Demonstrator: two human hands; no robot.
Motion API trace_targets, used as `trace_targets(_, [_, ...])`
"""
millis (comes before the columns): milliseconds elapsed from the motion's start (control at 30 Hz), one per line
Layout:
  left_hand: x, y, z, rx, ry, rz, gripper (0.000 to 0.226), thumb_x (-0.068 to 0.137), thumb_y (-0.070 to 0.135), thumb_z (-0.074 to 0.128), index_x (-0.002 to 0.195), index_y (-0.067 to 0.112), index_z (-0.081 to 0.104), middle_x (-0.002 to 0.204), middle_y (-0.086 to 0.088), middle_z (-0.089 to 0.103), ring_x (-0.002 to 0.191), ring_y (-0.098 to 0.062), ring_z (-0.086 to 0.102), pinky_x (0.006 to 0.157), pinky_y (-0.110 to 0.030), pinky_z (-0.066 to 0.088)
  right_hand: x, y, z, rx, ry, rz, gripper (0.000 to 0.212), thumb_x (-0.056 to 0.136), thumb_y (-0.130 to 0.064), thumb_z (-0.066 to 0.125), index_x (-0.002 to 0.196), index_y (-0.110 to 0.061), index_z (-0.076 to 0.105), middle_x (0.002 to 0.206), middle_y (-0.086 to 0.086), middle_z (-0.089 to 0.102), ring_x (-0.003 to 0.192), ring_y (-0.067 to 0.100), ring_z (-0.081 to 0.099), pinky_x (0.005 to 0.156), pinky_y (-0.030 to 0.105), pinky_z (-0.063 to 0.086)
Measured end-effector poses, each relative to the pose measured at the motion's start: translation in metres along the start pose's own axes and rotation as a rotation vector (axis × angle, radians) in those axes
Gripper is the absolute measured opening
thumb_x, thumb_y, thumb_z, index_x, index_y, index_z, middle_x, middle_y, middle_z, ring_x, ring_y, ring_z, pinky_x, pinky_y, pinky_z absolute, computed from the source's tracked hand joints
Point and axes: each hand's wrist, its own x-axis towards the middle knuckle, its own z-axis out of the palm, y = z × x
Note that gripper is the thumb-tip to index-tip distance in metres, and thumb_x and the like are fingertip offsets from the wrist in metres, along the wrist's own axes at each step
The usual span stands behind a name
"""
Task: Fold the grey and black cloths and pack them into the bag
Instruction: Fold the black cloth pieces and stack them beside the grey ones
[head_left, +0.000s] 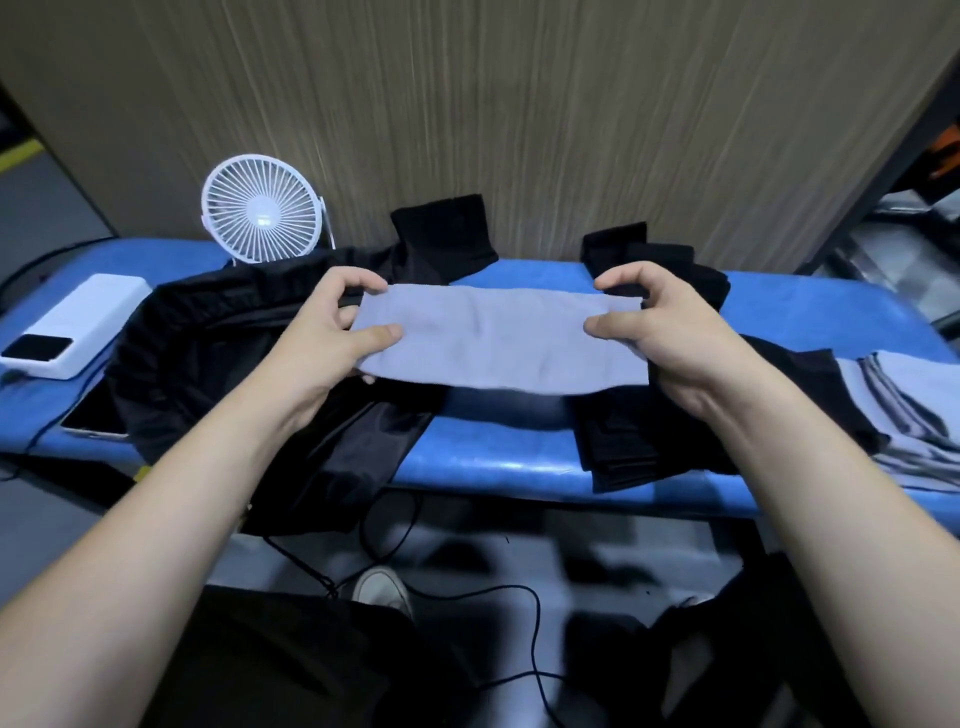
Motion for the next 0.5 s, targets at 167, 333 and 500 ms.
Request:
trace_targets(167, [0.001,0.001,0.009,0.015,-0.022,0.043,0.021,0.093,-0.004,0.060,0.089,0.017,0.061,0.088,-0.007,0.058,0.056,-0.009,0.050,0.043,-0.020,0.040,-0.004,-0.001,-0.016,-0.072,-0.022,-0.148,0.023,0.084,0.002,0.067,0.093,-0.019,0.062,0.080,0.006,0.050,0.063,0.020,0.039,0.055,0.031,0.031])
trace_targets(333, [0.001,0.002,0.015,-0.002,-0.013,-0.014,0.018,0.095,0.002,0.061,0.094,0.016,0.072,0.089,-0.001,0.063,0.061,-0.008,0.053,0.050,-0.017,0.045,-0.006,0.000,-0.023,-0.159,-0.042,-0.140,0.015,0.095,-0.002,0.058,0.088,-0.013,0.066,0.062,-0.004,0.054,0.044,0.006,0.033,0.045,0.017,0.026])
trace_targets(500, [0.001,0.000,0.012,-0.067,-0.023,-0.024,0.022,0.094,0.005,0.064,0.102,0.022,0.076,0.108,-0.003,0.071,0.093,-0.016,0.062,0.084,-0.031,0.049,-0.010,-0.003,-0.028,-0.052,-0.168,-0.041,0.027,0.080,-0.004,0.078,0.103,-0.014,0.067,0.086,0.009,0.069,0.075,0.023,0.066,0.067,0.033,0.048])
